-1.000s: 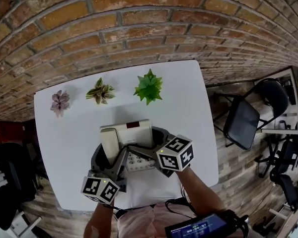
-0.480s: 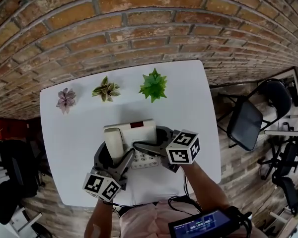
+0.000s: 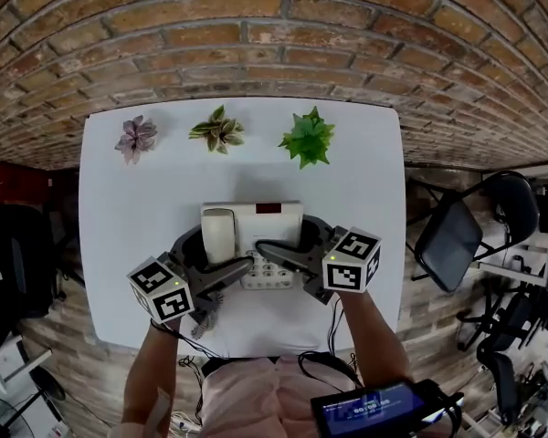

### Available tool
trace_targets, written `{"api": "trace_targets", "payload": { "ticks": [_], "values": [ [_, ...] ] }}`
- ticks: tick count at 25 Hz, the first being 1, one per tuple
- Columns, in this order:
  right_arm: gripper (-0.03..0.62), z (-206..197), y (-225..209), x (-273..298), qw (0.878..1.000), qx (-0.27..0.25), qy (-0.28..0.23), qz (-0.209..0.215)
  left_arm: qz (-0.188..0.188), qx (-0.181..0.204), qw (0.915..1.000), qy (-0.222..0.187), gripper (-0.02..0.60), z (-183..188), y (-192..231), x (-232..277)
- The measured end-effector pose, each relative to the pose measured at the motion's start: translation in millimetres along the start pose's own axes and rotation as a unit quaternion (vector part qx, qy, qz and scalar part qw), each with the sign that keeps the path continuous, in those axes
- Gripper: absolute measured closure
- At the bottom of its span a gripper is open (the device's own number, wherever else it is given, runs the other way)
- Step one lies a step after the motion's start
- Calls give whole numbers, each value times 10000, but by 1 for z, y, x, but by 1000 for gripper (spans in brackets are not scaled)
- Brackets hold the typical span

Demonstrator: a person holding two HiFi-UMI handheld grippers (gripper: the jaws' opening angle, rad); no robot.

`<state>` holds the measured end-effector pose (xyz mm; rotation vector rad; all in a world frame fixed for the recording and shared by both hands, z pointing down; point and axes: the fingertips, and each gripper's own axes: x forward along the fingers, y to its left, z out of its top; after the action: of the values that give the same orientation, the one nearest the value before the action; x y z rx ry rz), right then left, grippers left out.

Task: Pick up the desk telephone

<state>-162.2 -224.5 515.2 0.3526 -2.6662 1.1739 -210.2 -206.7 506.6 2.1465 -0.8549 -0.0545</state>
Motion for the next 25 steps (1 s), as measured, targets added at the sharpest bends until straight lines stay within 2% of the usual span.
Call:
{"api": "trace_targets", "payload": {
  "ticks": [5,10,15,20,25],
  "values": [
    [293,-1,0,0,10000,79,14,-40,148,-341,9989,-271,124,9,3,3],
    [298,-2,6,-2,9999,20,103,-68,232,-164,9995,-130,132,6,-3,0],
    [299,-3,15,-4,9996,-108,266,-64,353,16,9992,-183,132,4,-11,-6],
    [299,-5,26,-11,9997,-87,237,-41,362,-91,9989,-288,133,2,-23,-11],
    [301,1,43,-18,9995,-221,214,5,374,45,9987,-357,133,8,-40,-19]
  ]
}}
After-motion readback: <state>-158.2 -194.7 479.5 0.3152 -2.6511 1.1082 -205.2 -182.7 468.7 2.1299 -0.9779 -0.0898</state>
